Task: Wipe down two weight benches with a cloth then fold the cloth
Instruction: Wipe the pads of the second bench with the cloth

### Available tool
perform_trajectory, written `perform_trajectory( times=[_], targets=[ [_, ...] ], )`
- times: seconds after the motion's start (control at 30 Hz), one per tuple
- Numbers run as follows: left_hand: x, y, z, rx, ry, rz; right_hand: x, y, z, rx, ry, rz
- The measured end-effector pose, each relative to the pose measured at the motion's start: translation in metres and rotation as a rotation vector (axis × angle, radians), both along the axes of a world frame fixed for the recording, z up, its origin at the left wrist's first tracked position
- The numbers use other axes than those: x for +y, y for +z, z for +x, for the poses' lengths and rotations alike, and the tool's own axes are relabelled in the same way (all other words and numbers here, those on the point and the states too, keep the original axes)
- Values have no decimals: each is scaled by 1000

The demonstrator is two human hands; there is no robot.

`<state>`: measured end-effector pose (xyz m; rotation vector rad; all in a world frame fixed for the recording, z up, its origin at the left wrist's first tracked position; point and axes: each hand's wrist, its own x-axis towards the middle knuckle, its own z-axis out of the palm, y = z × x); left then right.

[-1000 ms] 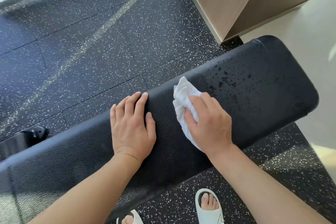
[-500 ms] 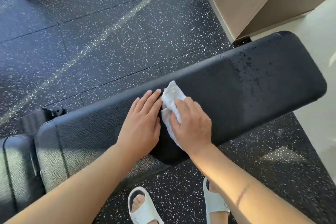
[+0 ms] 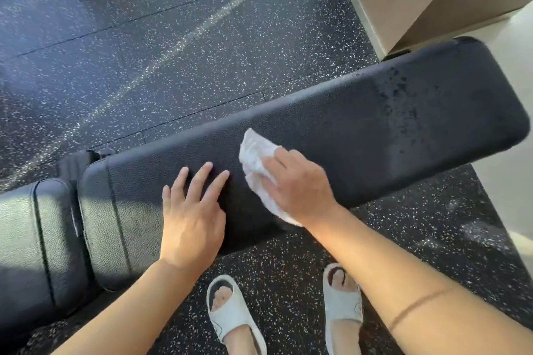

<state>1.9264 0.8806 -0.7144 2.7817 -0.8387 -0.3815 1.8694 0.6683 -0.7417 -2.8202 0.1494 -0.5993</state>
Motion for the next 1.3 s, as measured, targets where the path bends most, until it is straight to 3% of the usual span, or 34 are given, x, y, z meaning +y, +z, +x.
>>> perform_trajectory(
  times=[0.1, 0.2, 0.33, 0.53, 0.7, 0.77, 0.9, 1.03, 1.2, 1.3],
  targets=[
    [-19, 0, -8, -10, 18, 12, -79, -1, -11, 60, -163, -55],
    [-31, -3, -17, -30, 19, -7, -134, 3, -13, 159, -336, 38],
    [-43, -4, -28, -45, 60, -30, -128, 6, -8, 200, -472, 140],
    [-66, -2, -39, -36, -22, -43, -53, 8, -44, 126, -201, 105],
    [-77, -9, -43, -52, -93, -56, -94, -7, -86, 55, 80, -90],
    [-75, -13, -44, -87, -104, -58, -140, -8, -99, 29, 47, -155],
    [-74, -19, -46, -117, -112, -47, -184, -8, -113, 135, -260, -76],
    [-70, -21, -45, -112, -124, -36, -132, -8, -101, 127, -446, 1],
    [-67, -14, -39, -62, -163, -23, -11, -6, -69, 58, -200, 163],
    [-64, -5, -34, -19, -211, 25, -3, -7, -68, 63, -114, 217]
  ],
)
